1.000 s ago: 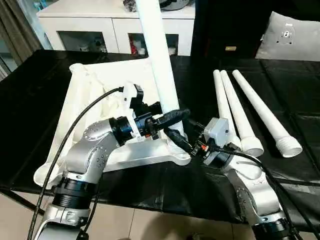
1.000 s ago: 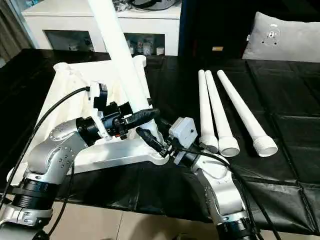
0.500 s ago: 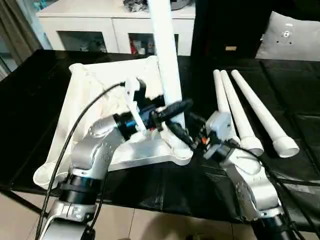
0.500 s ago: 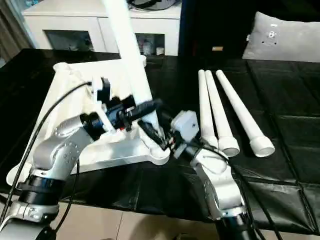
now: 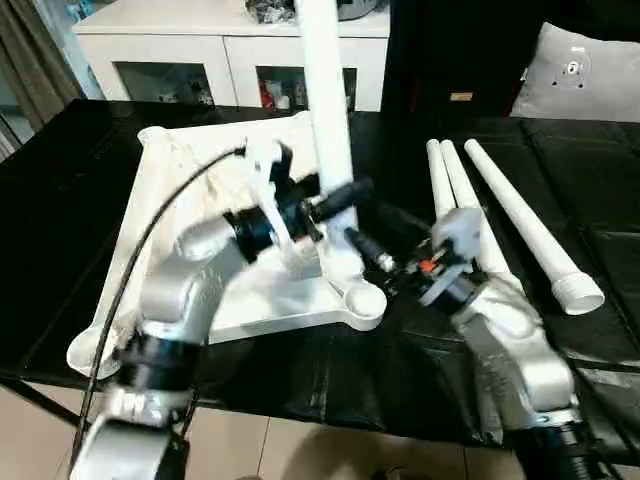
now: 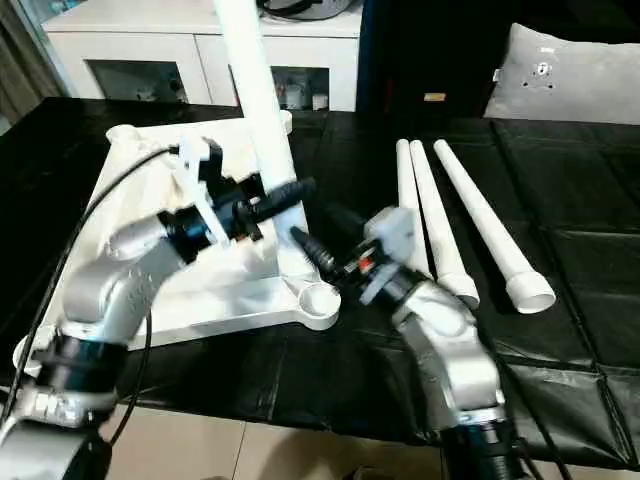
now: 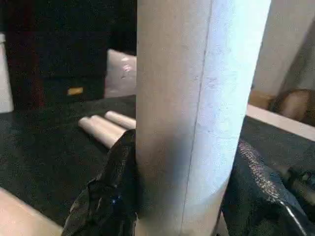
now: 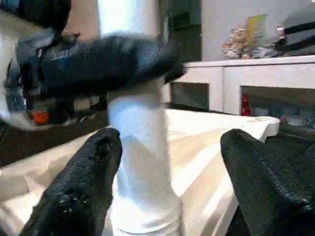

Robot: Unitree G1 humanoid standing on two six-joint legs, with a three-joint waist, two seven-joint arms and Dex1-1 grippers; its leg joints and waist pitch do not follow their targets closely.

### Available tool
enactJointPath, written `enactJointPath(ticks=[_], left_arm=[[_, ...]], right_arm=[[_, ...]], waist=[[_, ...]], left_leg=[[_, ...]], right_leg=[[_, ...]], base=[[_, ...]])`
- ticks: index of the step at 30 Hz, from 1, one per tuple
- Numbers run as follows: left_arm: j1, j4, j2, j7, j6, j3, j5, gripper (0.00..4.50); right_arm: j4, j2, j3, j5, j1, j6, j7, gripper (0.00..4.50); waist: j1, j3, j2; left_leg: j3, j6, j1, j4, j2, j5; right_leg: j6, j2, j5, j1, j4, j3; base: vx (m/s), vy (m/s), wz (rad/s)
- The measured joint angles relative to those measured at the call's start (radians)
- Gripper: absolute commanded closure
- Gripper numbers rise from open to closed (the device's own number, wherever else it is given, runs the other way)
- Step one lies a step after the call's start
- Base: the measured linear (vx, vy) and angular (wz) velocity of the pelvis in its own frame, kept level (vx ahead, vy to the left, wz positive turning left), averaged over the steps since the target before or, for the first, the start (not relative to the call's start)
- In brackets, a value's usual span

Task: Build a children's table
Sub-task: Pick table leg

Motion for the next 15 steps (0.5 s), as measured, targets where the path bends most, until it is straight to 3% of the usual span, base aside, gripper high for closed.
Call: enactJointPath(ticks=[9, 15], left_arm=[[-0.021, 0.008, 0.036, 0.036, 0.083, 0.027, 0.013, 2.60], [-0.038, 0.001, 0.058, 0.022, 0.156, 0.030, -0.022, 2.60]], right_arm=[[-0.034, -0.060, -0.032, -0.026, -0.012, 0.064, -0.046, 0.05], [-0.078, -0.099, -0.078, 0.104, -0.048, 0.212, -0.029, 0.05]], waist=[[0.001, 0.000, 0.000], [0.007, 0.000, 0.000]], left_leg=[[0.000, -0.001, 0.000, 0.000, 0.000, 0.000], [0.000, -0.001, 0.000, 0.000, 0.000, 0.000]], right_leg=[[0.000, 0.000, 0.000, 0.000, 0.000, 0.000], [0.000, 0.000, 0.000, 0.000, 0.000, 0.000]], base=[[0.000, 0.000, 0.00], [0.000, 0.000, 0.00]])
